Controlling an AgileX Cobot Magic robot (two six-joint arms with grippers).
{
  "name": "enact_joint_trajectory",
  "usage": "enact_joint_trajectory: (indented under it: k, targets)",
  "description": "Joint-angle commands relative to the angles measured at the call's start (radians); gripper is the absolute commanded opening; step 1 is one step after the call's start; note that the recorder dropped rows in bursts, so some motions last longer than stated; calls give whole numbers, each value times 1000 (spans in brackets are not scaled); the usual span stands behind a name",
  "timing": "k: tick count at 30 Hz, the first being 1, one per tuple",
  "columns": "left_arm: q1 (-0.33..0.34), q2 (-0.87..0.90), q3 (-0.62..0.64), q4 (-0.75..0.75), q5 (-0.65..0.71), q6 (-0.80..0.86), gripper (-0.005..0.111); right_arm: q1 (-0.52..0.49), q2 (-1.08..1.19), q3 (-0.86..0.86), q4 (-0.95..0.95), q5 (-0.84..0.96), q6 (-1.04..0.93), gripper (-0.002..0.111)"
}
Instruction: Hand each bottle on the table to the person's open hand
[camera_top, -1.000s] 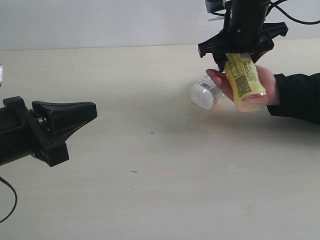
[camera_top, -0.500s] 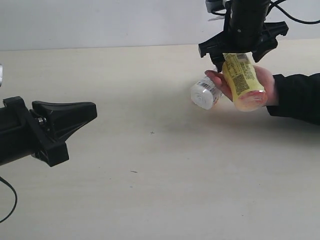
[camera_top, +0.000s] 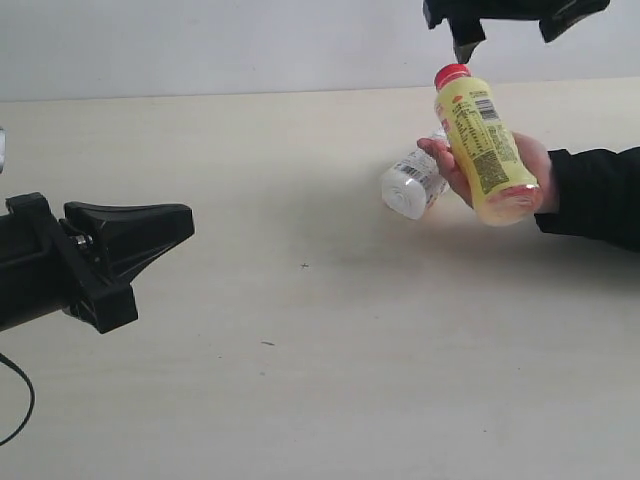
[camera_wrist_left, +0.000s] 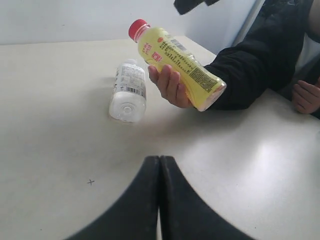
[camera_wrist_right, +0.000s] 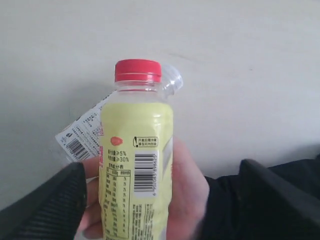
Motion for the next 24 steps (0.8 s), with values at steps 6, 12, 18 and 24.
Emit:
enact_joint_trajectory:
  k: [6, 12, 18, 24]
  targets:
    - [2, -4, 3, -4, -2, 4, 0, -4, -181, 63, 116, 65, -140, 38]
    - [2, -4, 3, -4, -2, 4, 0, -4, -314, 242, 200, -62, -211, 0]
    - [2, -4, 3, -4, -2, 4, 0, -4, -520, 456, 273, -348, -215, 0]
    - [2, -4, 3, -4, -2, 4, 0, -4, -713, 738, 448, -654, -307, 0]
